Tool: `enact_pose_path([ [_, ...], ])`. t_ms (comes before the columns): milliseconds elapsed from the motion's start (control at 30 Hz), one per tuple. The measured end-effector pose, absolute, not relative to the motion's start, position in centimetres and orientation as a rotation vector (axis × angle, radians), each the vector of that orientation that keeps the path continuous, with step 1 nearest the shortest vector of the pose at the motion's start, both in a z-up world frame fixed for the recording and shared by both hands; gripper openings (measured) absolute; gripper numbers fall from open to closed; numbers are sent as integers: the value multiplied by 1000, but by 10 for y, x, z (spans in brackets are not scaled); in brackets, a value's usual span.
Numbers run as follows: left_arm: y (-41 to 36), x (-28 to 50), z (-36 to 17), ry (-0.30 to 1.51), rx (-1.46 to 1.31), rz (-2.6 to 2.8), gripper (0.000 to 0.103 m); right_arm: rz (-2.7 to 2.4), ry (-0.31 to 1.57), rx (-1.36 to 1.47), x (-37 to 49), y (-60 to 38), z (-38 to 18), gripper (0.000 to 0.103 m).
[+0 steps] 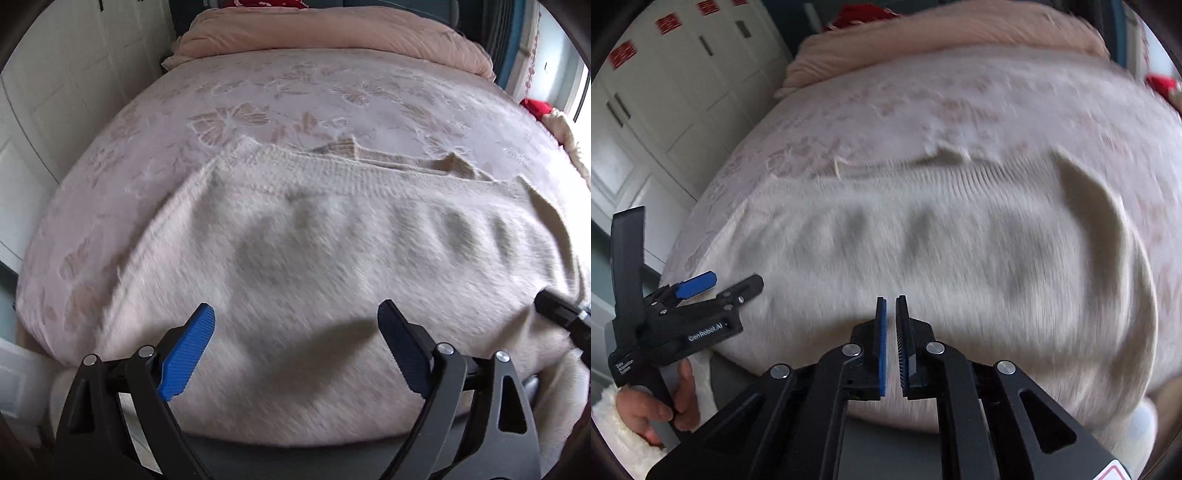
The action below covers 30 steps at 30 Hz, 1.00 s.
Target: Fold small clothes
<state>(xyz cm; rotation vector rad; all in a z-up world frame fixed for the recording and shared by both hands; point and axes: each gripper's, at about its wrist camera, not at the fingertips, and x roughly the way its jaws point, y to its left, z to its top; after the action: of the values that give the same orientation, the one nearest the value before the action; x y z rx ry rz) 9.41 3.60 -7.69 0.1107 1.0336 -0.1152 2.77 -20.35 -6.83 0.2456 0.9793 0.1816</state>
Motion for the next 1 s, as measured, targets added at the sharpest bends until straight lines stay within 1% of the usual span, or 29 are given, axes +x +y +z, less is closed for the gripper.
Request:
enact_pose_path([
  [67, 47, 109, -68, 1036, 47, -124, 87, 112, 970, 211, 46, -211, -63, 9],
  [100, 53, 116, -61, 1023, 9, -132, 87, 98, 955, 228, 52, -219, -61, 16],
  [133, 60, 124, -53, 1010, -22, -144, 89, 71, 932, 259, 59, -235, -55, 24],
  [167, 68, 136, -45, 1002, -50, -154, 93, 27, 908, 285, 68, -255, -51, 49],
  [200, 74, 149, -41, 1002, -66, -159, 93, -11, 891, 292, 73, -271, -48, 59],
  [233, 79, 162, -39, 1002, -82, -157, 95, -45, 881, 292, 78, -284, -49, 59],
  [300, 88, 194, -46, 1026, -96, -127, 96, -129, 916, 303, 106, -320, -57, 60],
  [400, 96, 237, -76, 1118, -130, -114, 95, -171, 979, 357, 135, -347, -81, 63],
  [433, 97, 246, -84, 1133, -143, -111, 85, -179, 1005, 366, 144, -352, -91, 63],
  [467, 98, 255, -94, 1146, -143, -113, 45, -163, 1041, 374, 152, -354, -104, 56],
  [500, 96, 262, -101, 1183, -128, -108, 27, -128, 1058, 381, 154, -352, -110, 11],
  [533, 95, 264, -102, 1198, -142, -117, 18, -82, 1061, 397, 156, -349, -110, 8],
  [567, 98, 264, -91, 1151, -183, -132, 12, -86, 1029, 396, 155, -346, -103, 8],
  [600, 97, 263, -79, 1110, -186, -148, 12, -76, 959, 394, 153, -347, -86, 7],
  [700, 94, 270, -54, 1042, -163, -156, 12, -93, 841, 445, 150, -361, -57, 7],
  [767, 89, 284, -63, 1059, -111, -116, 13, -131, 887, 422, 164, -365, -71, 8],
  [800, 86, 290, -74, 1084, -85, -104, 13, -141, 969, 399, 177, -366, -93, 9],
  [833, 81, 299, -96, 1148, -40, -86, 16, -148, 1050, 395, 182, -367, -110, 9],
  [867, 80, 301, -108, 1191, -12, -62, 16, -156, 1099, 401, 184, -368, -122, 9],
  [933, 84, 292, -105, 1158, -29, -66, 18, -168, 1004, 379, 168, -359, -102, 17],
  [1000, 96, 273, -85, 1099, -82, -86, 29, -175, 941, 347, 149, -346, -78, 26],
])
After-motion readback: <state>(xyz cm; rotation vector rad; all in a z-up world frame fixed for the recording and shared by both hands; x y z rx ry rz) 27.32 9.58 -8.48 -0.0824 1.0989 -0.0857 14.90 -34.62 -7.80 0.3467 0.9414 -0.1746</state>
